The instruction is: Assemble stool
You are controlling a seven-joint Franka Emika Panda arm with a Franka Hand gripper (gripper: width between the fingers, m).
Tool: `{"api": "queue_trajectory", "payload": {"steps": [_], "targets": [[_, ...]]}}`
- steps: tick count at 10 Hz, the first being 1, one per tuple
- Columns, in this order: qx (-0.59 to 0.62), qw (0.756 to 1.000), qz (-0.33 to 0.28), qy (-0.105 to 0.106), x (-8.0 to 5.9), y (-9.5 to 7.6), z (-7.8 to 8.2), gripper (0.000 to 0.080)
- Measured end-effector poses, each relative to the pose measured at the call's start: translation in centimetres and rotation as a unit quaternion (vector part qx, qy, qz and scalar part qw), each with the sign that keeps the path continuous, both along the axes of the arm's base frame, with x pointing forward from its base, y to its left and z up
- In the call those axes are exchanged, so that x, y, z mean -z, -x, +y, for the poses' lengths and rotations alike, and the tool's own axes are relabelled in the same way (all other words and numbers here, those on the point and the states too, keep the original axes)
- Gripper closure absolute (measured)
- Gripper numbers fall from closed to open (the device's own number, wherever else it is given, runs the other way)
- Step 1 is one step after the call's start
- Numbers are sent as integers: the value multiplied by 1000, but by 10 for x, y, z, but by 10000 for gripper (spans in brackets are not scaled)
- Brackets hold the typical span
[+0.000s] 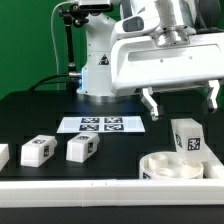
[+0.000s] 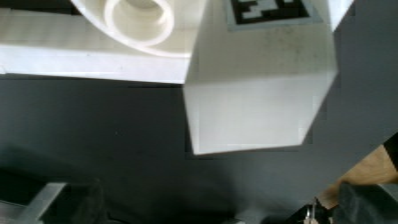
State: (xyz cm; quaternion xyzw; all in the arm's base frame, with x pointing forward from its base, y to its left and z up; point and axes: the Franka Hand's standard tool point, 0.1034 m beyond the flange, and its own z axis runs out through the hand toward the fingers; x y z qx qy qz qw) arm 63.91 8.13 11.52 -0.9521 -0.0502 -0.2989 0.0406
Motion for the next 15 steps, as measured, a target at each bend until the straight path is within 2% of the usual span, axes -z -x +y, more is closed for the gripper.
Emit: {"api": "queue_trajectory", "payload": {"steps": [3,4,5,6,10,12,14,15], "targets": [[-7,1000,21,4,5,1,-2,150],[-16,996,85,2,9,5,0,150],[-19,995,99,1,6,2,2,150],[-26,989,145,-1,11,8,6,150],[-49,959,280,-9,10,18,15,150],[-72,962,262,1,9,9,13,150],[-132,962,237,30,7,4,11,150],[-133,962,238,30,7,4,11,150]]}}
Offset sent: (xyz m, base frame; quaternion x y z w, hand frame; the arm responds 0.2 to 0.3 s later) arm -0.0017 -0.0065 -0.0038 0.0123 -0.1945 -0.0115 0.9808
